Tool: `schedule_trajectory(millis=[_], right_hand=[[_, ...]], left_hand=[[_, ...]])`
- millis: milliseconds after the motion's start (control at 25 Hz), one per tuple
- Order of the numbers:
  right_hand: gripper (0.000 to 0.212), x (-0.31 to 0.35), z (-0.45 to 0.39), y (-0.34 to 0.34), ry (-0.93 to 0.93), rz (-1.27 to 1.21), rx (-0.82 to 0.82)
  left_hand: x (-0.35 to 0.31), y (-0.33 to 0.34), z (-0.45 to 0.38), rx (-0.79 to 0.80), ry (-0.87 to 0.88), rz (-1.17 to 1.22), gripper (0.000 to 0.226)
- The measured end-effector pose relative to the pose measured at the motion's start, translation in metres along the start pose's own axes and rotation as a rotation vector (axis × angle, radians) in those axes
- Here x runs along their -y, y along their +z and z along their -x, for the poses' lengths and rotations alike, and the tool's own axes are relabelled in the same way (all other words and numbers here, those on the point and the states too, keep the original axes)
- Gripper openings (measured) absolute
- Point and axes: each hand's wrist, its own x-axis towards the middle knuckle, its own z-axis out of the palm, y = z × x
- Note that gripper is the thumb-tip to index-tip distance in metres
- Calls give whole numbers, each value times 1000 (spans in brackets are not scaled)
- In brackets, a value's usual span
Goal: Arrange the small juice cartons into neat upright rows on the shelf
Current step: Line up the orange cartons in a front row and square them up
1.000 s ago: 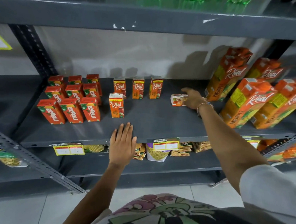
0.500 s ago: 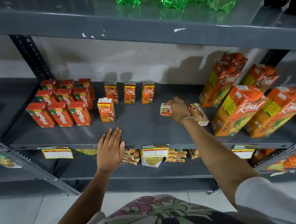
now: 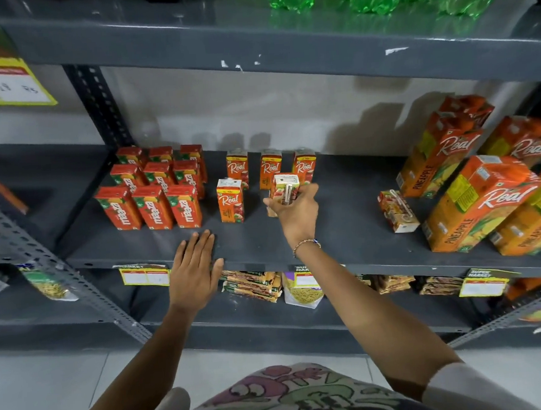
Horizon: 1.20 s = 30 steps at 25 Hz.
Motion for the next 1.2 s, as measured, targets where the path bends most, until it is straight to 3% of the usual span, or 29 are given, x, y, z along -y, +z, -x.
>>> schedule_trajectory(millis=[320, 480, 600, 720, 840, 1000, 1200], right_hand=[[67, -4, 13, 38, 5, 104, 54], [78, 3, 3, 21, 70, 179, 269], [73, 19, -14, -8, -196, 485, 347], [76, 39, -31, -25, -563, 719, 578], [77, 47, -39, -25, -671, 845, 660], [65, 56, -44, -20, -676, 872, 709], [51, 66, -49, -15, -504, 966, 711]], left_hand=[[7, 0, -2, 21, 21, 25, 62], [9, 1, -1, 15, 33, 25, 64], [9, 0, -3, 29, 23, 31, 65], [7, 0, -2, 34, 10, 35, 65], [7, -2, -2, 41, 11, 40, 66], [7, -4, -2, 61, 13, 44, 66], [10, -4, -2, 76, 22, 49, 67]])
